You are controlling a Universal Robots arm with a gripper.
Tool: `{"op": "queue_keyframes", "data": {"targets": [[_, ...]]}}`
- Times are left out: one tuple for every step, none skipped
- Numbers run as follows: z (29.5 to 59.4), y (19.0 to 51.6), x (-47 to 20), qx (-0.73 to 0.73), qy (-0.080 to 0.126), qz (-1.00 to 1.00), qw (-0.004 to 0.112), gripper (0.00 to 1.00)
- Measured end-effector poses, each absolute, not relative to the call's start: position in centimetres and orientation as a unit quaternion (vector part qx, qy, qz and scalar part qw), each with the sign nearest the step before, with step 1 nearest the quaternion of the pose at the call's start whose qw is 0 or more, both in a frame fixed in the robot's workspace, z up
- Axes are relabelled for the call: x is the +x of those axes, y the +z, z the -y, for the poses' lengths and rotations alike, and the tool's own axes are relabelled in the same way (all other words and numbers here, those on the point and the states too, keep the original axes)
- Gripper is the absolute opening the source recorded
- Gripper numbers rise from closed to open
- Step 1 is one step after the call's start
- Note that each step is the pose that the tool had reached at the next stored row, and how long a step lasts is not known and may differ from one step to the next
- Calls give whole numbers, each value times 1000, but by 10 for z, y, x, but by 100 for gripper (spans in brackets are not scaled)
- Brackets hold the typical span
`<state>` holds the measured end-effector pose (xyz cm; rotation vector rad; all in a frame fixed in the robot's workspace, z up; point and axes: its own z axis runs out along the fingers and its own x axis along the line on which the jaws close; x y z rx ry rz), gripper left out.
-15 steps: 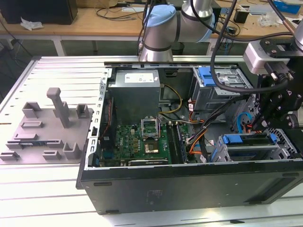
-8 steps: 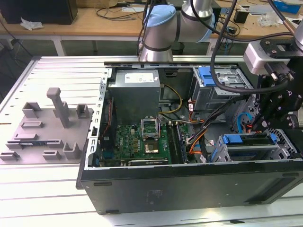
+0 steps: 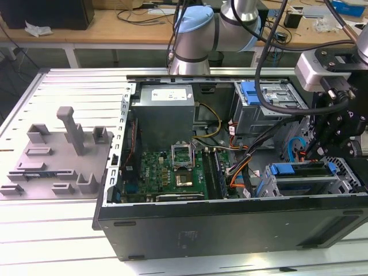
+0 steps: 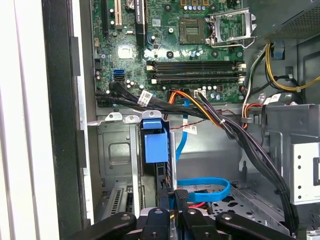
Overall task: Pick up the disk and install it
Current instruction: 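Insert the second disk wire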
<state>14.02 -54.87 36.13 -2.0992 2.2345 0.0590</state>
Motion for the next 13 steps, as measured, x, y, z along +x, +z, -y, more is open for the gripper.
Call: {"op": "queue_keyframes", "data": {"targets": [[549, 361, 140, -684, 19, -728, 38, 16], [549, 361, 140, -684, 19, -728, 38, 16], [549, 361, 140, -684, 19, -728, 38, 16], [549, 361, 140, -684, 19, -728, 38, 16], [550, 360, 140, -684, 19, -728, 38, 16], [550, 360, 140, -684, 19, -728, 38, 16], [550, 360, 140, -684, 19, -728, 38, 16], [550, 360, 140, -684, 19, -728, 38, 16], [550, 360, 140, -684, 19, -728, 38, 16], [550, 360, 140, -684, 19, -728, 38, 16], [550, 359, 140, -684, 19, -728, 37, 16], [550, 359, 140, -684, 19, -728, 38, 16], [550, 359, 140, -684, 19, -728, 38, 16]]}}
